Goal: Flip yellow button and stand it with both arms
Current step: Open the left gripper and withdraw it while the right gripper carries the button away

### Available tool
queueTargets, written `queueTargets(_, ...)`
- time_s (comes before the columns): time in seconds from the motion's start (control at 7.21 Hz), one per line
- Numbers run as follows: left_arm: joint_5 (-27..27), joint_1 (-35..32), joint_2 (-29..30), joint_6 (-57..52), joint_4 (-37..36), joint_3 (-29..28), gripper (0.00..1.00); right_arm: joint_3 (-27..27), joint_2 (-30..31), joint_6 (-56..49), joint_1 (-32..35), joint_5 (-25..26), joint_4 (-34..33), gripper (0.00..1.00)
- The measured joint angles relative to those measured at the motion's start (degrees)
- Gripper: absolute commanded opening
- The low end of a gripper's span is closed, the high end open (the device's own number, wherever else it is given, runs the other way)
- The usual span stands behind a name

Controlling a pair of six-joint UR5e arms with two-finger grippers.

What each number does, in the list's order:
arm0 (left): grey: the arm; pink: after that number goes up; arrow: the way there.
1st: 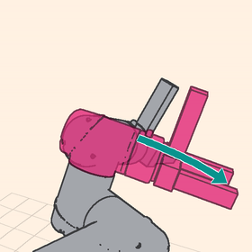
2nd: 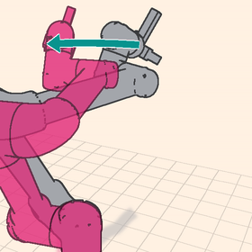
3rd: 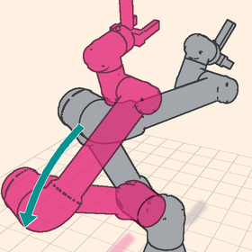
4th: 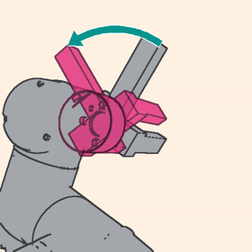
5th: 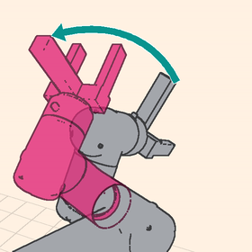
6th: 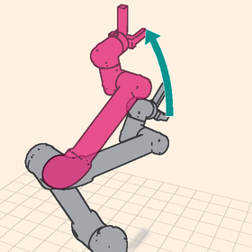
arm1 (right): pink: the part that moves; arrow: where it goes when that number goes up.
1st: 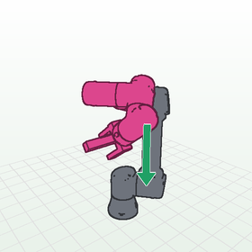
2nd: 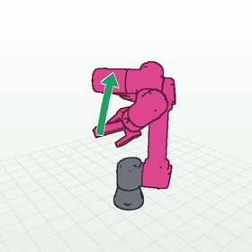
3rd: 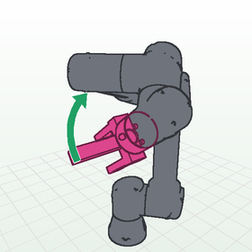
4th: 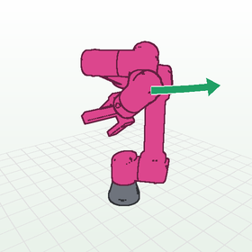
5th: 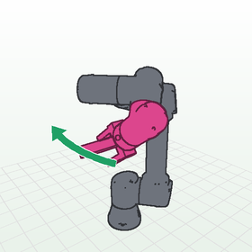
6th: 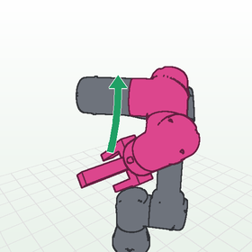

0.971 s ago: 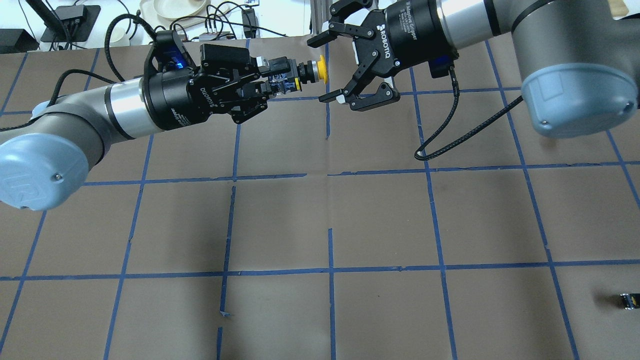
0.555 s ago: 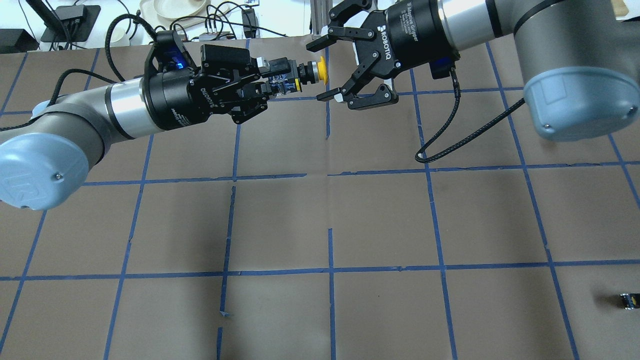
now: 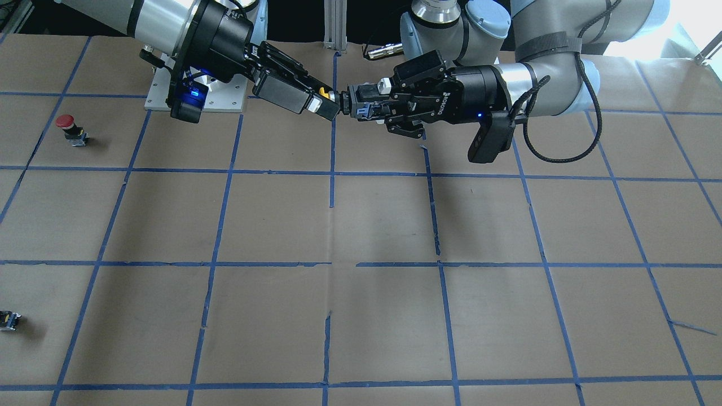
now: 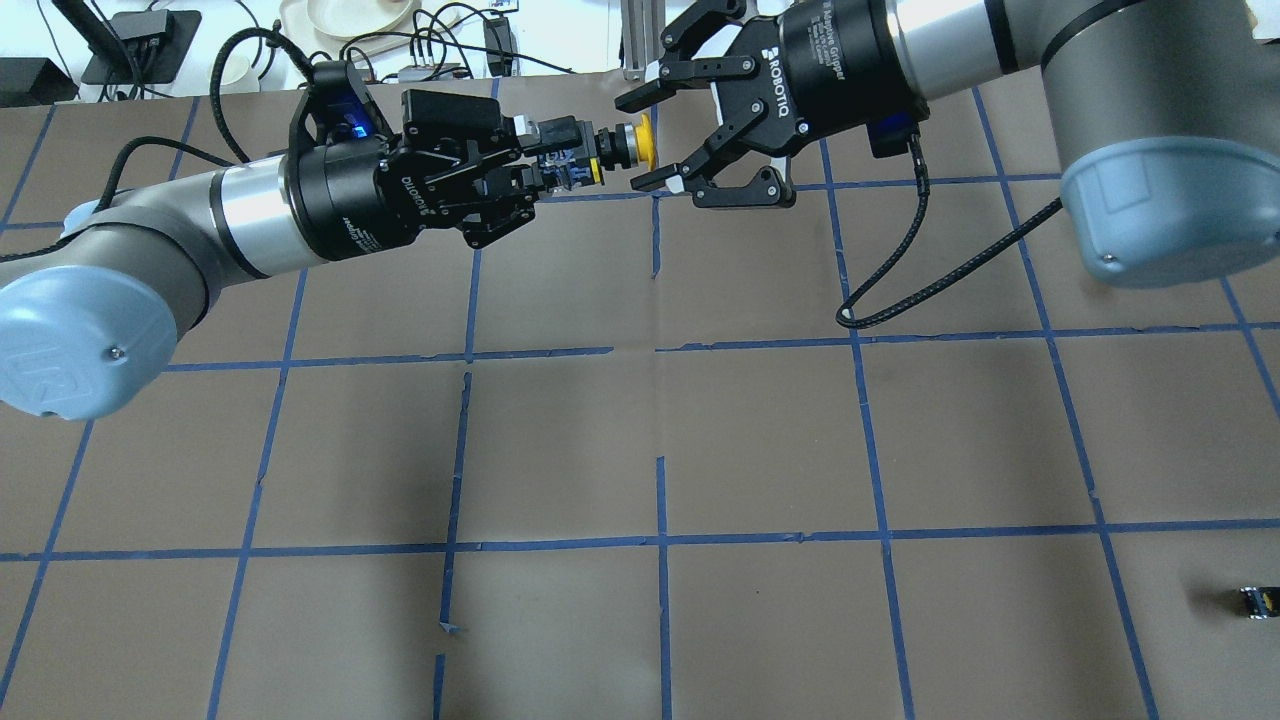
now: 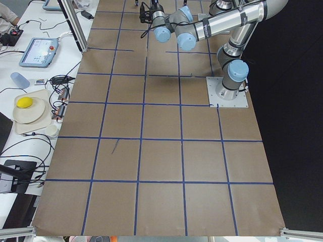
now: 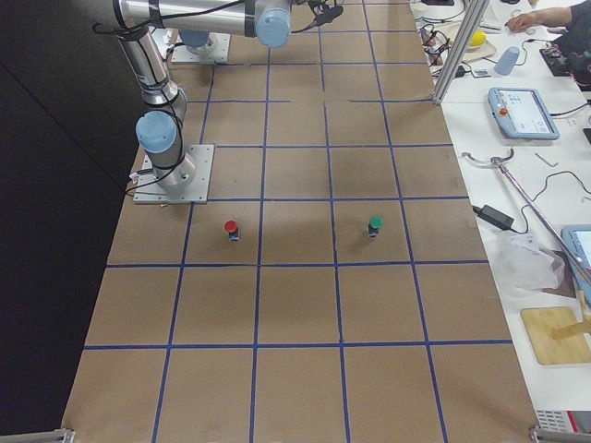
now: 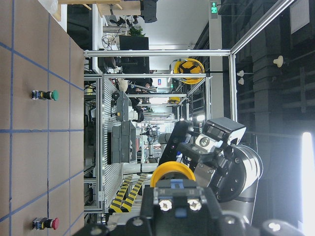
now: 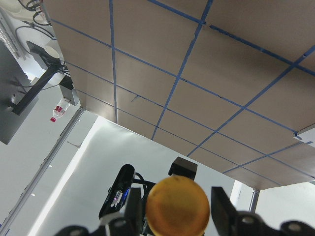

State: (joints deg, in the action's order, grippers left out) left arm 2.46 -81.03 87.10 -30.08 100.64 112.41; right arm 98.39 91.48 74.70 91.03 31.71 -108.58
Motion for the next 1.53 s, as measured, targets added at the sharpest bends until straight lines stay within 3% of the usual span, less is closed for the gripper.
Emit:
queueTargets(0.28, 0.0, 0.0, 0.0, 0.0, 0.0, 0.0, 0.32, 0.4, 0.0, 0.0, -0.1, -0.5, -0.1, 0.13)
queueTargets(0.42, 0.0, 0.0, 0.0, 0.0, 0.0, 0.0, 0.89, 0.4, 0.0, 0.0, -0.1, -0.6, -0.2, 0.10)
queueTargets(1.11, -0.5, 0.0, -0.2, 2.1, 0.0, -0.4, 0.90, 0.2, 0.0, 0.1, -0.7, 0.1, -0.3, 0.08)
queueTargets(1.25, -2.8, 0.1, -0.3, 2.1, -0.3, -0.7, 0.90, 0.0, 0.0, -0.2, -1.6, 1.2, -0.3, 0.08)
queueTargets(1.53, -13.7, 0.5, -0.2, 2.3, -1.9, -2.0, 0.90, -0.2, 0.0, -5.0, -4.2, 6.9, -0.2, 0.06)
